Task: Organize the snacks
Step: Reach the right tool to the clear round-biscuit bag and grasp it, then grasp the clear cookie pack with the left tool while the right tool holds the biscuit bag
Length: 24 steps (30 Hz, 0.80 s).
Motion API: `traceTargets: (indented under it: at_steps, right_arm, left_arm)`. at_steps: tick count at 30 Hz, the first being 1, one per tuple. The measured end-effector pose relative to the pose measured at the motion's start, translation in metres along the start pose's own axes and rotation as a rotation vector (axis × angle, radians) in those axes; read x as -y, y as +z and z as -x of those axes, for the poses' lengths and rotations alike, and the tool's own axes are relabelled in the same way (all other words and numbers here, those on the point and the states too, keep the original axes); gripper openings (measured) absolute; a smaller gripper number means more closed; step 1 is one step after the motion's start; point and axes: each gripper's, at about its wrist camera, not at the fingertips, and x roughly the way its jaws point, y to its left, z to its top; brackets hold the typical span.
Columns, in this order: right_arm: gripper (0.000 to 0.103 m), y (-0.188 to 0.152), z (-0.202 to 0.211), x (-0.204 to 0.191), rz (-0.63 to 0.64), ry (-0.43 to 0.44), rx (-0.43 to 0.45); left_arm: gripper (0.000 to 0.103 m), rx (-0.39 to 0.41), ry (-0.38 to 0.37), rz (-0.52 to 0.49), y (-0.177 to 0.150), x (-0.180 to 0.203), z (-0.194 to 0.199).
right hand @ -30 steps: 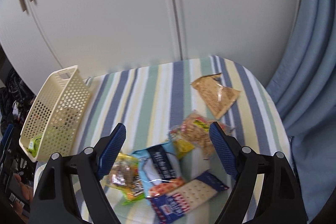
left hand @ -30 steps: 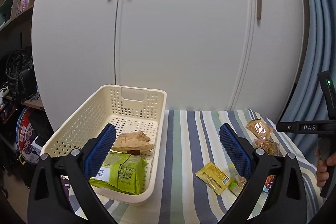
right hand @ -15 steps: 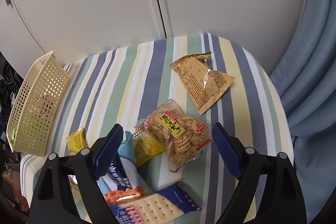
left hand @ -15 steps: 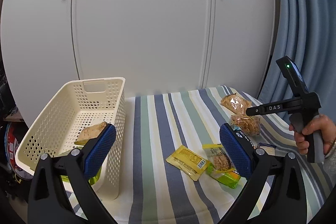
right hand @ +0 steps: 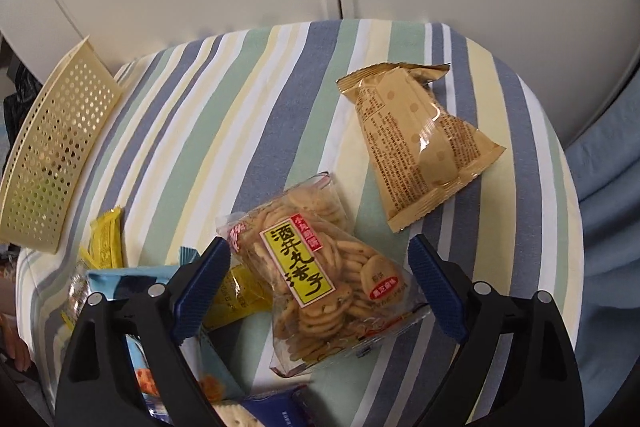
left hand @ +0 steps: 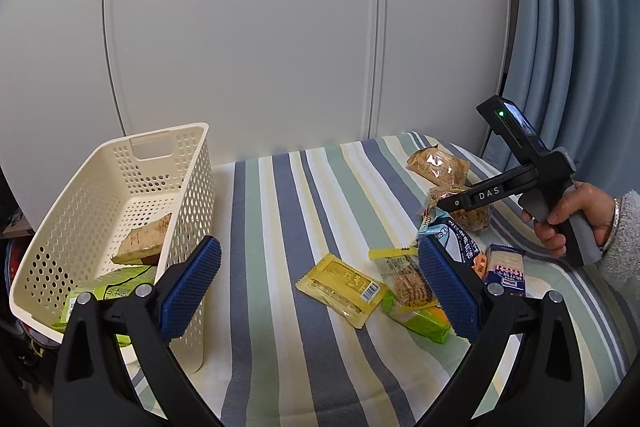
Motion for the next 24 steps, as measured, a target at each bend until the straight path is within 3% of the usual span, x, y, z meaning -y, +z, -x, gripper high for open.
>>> traceTargets:
  at_steps: [6, 13, 16, 18, 24]
  right_arm:
    - [0.090, -0.015, 0.000, -0.009, 0.084, -0.010, -0.034]
    - [0.090, -0.006, -0.006, -0.001, -0.001, -0.053, -0.027]
    - [0.085, -0.002, -0.012, 0.002, -0.040, -0.082, -0.036]
    - [0.069, -0.004, -0.008, 0.001, -0.037, -0.109, -0.032]
    - [0.064, -0.023, 0.008, 0.016, -0.093, -0.131, -0.025]
  left_arm:
    - [0.100, -0.014, -0.017, 0.033, -0.002, -0.005, -0.004]
    - [0.100, -0.030, -0.013, 0.066, -0.005, -0.013, -0.010]
    - [0.100, -0.036, -0.011, 0.071, -0.007, -0.014, -0.012]
    - [0.100, -0.046, -0.011, 0.075, -0.008, -0.015, -0.015]
    - [0.100, -0.092, -0.043, 0.094, -0.012, -0.016, -0.026]
